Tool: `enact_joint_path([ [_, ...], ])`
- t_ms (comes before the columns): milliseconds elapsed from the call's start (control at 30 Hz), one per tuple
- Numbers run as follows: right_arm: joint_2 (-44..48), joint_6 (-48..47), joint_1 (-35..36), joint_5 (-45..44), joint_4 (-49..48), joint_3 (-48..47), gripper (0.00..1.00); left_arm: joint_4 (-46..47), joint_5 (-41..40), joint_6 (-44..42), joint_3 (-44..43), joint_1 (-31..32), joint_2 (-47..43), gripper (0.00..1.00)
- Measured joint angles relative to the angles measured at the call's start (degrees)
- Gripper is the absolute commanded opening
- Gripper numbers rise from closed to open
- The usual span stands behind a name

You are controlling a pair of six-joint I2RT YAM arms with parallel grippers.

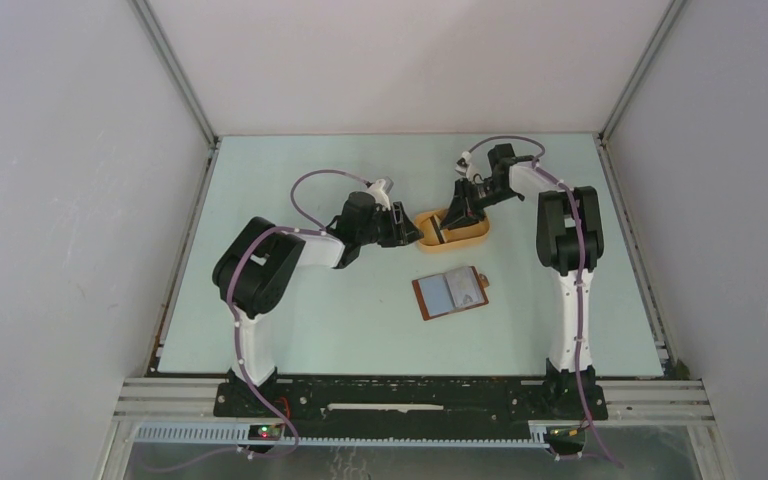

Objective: Put the credit cards into the card holder
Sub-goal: Place the credit card in the storage box, then pick up the credit card from the storage box.

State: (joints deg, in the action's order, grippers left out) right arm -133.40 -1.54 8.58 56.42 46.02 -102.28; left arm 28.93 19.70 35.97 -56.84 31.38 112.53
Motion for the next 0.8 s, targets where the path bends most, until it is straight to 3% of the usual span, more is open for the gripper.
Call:
enact_joint_path([
  [500, 0.00, 0.63, -0.79, 1.18, -0.48, 0.35, 0.09, -0.07, 0.00, 0.00, 0.00, 0.00, 0.00, 0.53],
  [600, 0.00, 0.66, -0.79, 1.18, -0.48, 0.35, 0.00, -0.17, 0.00, -0.02, 0.00, 0.00, 0.00, 0.53],
  [800, 0.00, 0.83, -1.16, 1.03, -0.72, 0.79, 0.00, -0.39, 0.02, -0.04, 0.00, 0.00, 0.00, 0.54],
])
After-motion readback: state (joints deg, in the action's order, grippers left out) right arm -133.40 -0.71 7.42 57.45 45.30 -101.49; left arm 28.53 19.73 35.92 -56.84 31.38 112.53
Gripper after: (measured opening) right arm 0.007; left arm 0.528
